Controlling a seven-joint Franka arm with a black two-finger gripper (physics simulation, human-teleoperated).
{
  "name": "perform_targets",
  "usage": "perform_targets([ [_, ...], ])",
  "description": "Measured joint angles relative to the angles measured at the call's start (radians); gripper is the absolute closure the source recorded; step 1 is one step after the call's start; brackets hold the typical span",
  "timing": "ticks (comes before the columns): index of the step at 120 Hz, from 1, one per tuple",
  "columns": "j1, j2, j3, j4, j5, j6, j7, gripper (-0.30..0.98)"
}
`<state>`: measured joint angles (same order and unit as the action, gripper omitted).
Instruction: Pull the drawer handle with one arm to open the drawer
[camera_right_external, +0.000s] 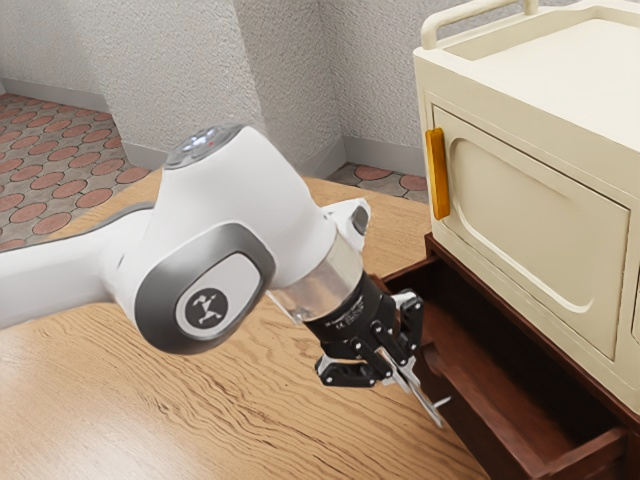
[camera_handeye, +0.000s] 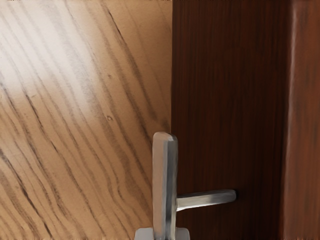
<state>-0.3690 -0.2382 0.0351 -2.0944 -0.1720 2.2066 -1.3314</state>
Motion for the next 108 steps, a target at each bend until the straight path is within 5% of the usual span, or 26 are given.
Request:
perform_targets([
  [108, -0.001, -0.19, 0.019, -0.166, 0.006, -0.065, 0.0, 0.79],
])
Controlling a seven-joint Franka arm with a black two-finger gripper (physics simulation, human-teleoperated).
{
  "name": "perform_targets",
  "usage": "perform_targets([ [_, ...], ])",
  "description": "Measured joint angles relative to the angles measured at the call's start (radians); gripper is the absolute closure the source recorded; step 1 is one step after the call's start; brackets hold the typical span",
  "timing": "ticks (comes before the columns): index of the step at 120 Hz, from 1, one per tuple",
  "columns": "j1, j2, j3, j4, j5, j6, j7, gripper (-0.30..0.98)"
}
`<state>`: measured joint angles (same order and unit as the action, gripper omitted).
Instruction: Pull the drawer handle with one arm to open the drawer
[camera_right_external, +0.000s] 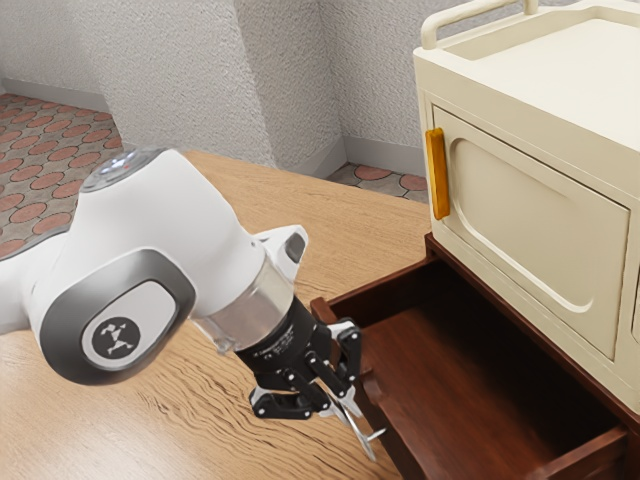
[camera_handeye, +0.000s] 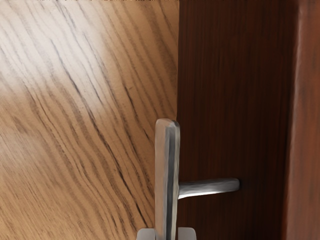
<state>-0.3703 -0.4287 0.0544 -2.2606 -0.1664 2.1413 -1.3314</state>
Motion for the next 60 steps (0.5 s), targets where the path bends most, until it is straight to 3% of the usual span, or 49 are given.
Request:
perform_targets([
  [60, 0.001, -0.059, 0.002, -0.047, 0.001, -0.015, 0.0, 0.79],
])
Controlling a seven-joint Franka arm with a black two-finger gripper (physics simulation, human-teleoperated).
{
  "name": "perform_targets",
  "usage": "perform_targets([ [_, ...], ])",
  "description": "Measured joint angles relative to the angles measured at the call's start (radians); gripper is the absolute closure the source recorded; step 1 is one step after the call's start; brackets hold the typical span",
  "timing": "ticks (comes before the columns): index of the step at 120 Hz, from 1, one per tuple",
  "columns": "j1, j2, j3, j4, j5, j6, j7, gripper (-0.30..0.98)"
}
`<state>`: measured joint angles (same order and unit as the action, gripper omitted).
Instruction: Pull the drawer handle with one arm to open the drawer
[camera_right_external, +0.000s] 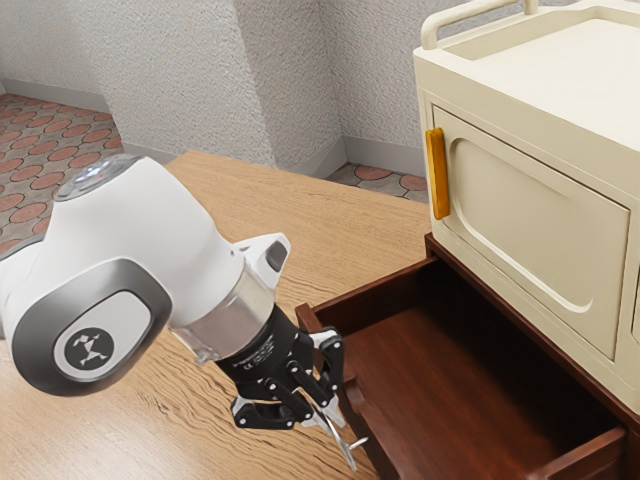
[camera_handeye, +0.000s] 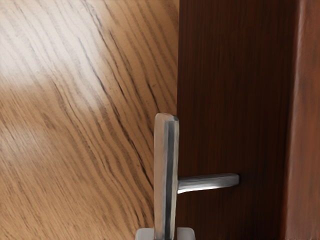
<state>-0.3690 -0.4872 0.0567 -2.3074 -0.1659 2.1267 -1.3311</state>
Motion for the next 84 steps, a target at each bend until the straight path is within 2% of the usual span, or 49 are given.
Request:
perform_targets([
  [18, 0.0, -0.013, 0.0, -0.006, 0.0, 0.0, -0.001, 0.76],
  [54, -0.005, -0.059, 0.019, -0.013, -0.002, -0.009, -0.001, 0.5],
  [63, -0.001, -0.025, 0.017, 0.109, 0.0, -0.09, 0.0, 0.36],
  [84, 0.014, 0.248, 0.02, 0.488, 0.024, -0.295, 0.002, 0.17],
])
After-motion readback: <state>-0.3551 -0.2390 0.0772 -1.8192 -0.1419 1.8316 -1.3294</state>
